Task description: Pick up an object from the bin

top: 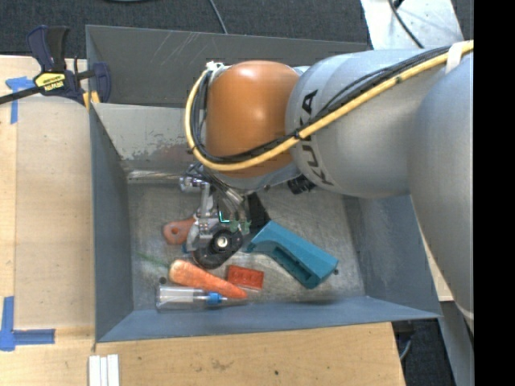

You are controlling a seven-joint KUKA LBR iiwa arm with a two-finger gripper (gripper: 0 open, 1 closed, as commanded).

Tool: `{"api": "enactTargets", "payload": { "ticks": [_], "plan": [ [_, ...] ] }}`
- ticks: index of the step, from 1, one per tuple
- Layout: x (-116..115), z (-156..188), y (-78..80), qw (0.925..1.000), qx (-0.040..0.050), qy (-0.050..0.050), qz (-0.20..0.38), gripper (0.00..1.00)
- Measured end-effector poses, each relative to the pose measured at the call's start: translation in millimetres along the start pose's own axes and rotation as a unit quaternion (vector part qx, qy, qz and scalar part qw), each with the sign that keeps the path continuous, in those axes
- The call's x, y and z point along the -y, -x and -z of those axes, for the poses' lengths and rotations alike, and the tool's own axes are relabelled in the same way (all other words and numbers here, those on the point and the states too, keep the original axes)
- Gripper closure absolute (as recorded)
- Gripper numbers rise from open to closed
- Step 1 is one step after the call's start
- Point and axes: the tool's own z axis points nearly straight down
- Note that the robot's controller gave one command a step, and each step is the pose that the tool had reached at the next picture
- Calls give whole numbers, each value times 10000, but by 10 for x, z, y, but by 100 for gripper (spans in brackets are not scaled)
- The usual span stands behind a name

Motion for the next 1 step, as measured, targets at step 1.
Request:
{"api": "enactTargets", "payload": {
  "ticks": [1],
  "plan": [
    [9,45,21,10000,41,9,-16,0]
  ]
}}
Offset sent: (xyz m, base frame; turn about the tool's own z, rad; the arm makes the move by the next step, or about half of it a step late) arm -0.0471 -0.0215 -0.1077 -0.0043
